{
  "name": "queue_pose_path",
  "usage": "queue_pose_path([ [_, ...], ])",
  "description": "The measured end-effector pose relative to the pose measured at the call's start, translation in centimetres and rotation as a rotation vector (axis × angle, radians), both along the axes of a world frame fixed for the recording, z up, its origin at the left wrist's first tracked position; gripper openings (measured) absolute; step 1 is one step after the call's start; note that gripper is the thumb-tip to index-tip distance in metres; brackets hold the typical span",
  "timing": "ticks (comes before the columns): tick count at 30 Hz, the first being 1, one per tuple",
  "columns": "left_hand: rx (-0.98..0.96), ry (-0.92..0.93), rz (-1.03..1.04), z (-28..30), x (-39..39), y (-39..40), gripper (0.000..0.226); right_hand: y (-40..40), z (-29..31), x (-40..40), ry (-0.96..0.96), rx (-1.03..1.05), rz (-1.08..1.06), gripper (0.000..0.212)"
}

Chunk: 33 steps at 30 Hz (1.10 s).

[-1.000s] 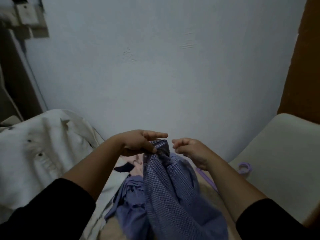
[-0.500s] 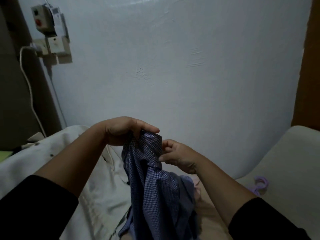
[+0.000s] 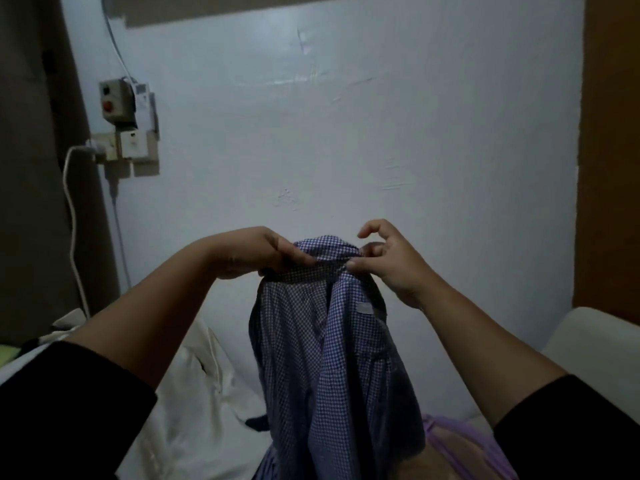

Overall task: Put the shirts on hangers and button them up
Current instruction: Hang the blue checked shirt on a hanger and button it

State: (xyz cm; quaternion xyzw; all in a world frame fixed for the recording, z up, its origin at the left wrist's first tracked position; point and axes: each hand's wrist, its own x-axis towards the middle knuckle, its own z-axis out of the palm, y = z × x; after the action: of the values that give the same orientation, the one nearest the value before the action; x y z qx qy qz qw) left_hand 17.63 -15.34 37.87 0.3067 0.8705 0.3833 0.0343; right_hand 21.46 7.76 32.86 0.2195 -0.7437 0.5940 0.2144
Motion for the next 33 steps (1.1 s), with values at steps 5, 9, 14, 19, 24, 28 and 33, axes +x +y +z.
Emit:
queue_pose_path([
  [5,0.187,0.106,0.038,4.7,1.3,1.5,0.051,1.3,3.2,2.6,-0.024,0.104,0.178,0.029],
  [9,0.276,0.163,0.085,7.4,2.8,2.0,0.051,2.4,5.3,4.0,-0.039,0.326,0.165,0.031],
  [14,0.367,0.180,0.132,7.5,2.8,1.5,0.052,3.7,6.4,5.0,-0.176,0.461,0.141,0.031],
  [19,0.466,0.135,0.132,6.1,2.2,0.8,0.048,5.6,5.2,4.4,-0.150,0.658,-0.245,0.030],
  [24,0.428,0.021,0.045,4.6,2.1,0.1,0.035,7.5,4.3,4.7,-0.089,0.654,-0.397,0.039],
  [28,0.414,0.004,0.068,3.6,2.2,-0.6,0.036,9.0,3.3,5.8,-0.152,0.673,-0.393,0.035],
  [33,0.441,-0.002,0.090,2.4,2.2,-0.5,0.037,9.3,0.8,6.7,-0.248,0.552,-0.230,0.042],
])
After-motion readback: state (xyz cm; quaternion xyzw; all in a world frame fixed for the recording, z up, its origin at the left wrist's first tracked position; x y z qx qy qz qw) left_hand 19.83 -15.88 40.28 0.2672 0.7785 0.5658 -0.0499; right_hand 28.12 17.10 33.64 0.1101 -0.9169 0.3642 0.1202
